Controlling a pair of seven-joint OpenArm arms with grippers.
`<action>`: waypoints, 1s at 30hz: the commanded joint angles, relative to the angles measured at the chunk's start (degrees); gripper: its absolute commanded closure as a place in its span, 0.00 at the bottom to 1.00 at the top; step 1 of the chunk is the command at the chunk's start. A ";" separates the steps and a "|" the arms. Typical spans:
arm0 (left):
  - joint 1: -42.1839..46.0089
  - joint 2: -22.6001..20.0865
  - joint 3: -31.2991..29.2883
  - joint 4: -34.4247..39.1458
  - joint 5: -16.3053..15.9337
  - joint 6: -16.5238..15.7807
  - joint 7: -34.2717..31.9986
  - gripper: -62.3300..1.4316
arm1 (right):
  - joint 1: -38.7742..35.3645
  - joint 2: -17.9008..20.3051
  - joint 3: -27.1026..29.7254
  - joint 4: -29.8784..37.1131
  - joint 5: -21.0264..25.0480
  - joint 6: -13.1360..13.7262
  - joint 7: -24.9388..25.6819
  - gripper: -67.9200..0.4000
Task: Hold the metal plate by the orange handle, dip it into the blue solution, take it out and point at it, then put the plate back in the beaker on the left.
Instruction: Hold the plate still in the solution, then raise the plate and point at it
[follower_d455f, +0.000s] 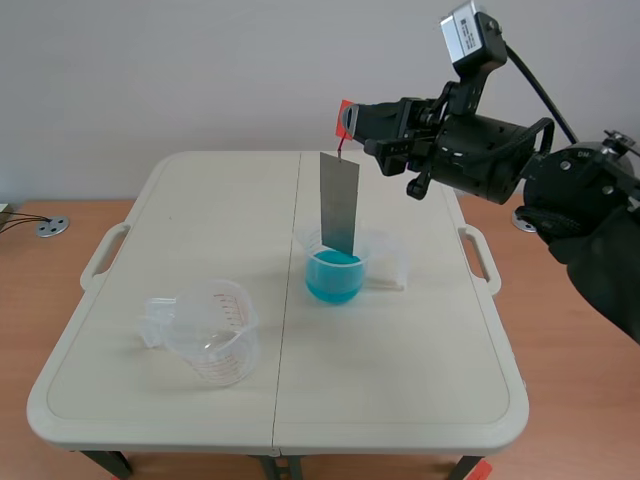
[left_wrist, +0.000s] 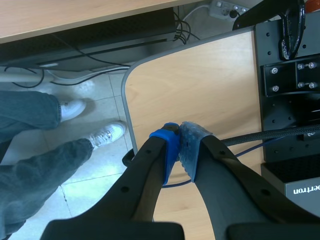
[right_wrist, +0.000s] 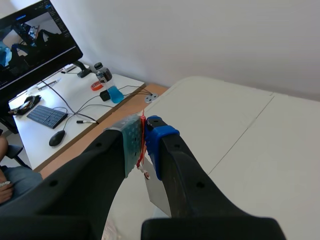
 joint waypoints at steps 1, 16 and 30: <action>0.15 -0.04 0.00 0.24 -0.33 -0.15 -0.24 0.95 | 1.55 0.15 0.55 1.92 1.09 0.44 0.70 0.97; -0.79 -0.22 0.00 0.24 -0.35 -0.17 1.16 0.95 | 1.55 0.15 3.17 9.77 2.82 0.39 -2.60 0.97; -0.76 -7.39 -3.17 3.48 -2.27 -0.15 1.29 0.95 | 1.55 0.15 4.57 15.50 6.27 0.35 -5.86 0.97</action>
